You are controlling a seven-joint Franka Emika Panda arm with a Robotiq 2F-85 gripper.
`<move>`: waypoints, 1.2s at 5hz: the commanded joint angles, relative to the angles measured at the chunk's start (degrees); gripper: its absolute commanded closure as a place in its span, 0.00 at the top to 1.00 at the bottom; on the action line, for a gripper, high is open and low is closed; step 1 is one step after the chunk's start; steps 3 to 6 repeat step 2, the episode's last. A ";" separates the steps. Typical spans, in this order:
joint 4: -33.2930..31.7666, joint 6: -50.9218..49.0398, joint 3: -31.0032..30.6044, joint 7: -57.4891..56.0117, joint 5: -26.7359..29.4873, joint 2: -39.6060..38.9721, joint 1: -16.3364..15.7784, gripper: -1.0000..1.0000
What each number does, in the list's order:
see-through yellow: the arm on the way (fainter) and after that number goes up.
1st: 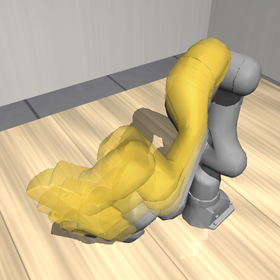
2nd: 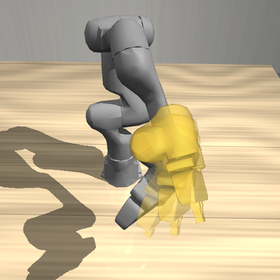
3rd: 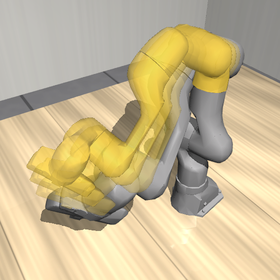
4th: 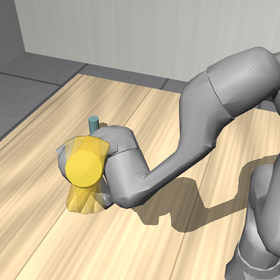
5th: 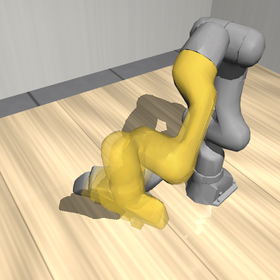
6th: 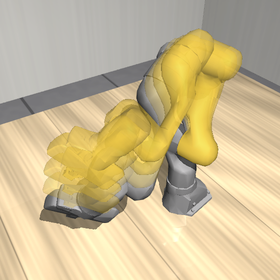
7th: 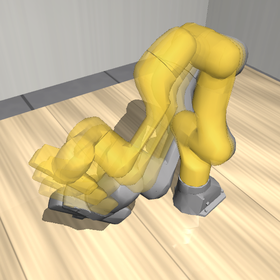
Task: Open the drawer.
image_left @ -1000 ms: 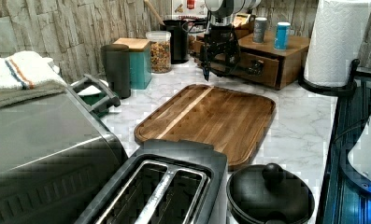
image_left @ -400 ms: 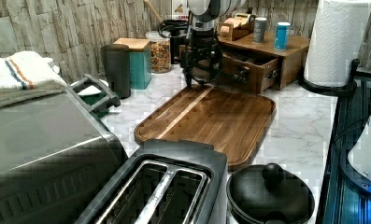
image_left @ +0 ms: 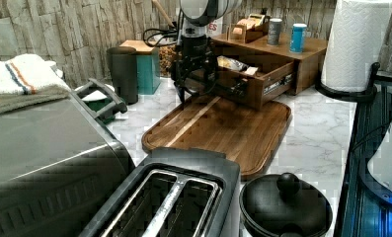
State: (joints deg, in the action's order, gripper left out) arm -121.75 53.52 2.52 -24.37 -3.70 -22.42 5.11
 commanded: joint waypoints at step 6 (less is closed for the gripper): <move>9.26 4.38 -5.49 13.10 -3.50 -1.51 -10.81 1.00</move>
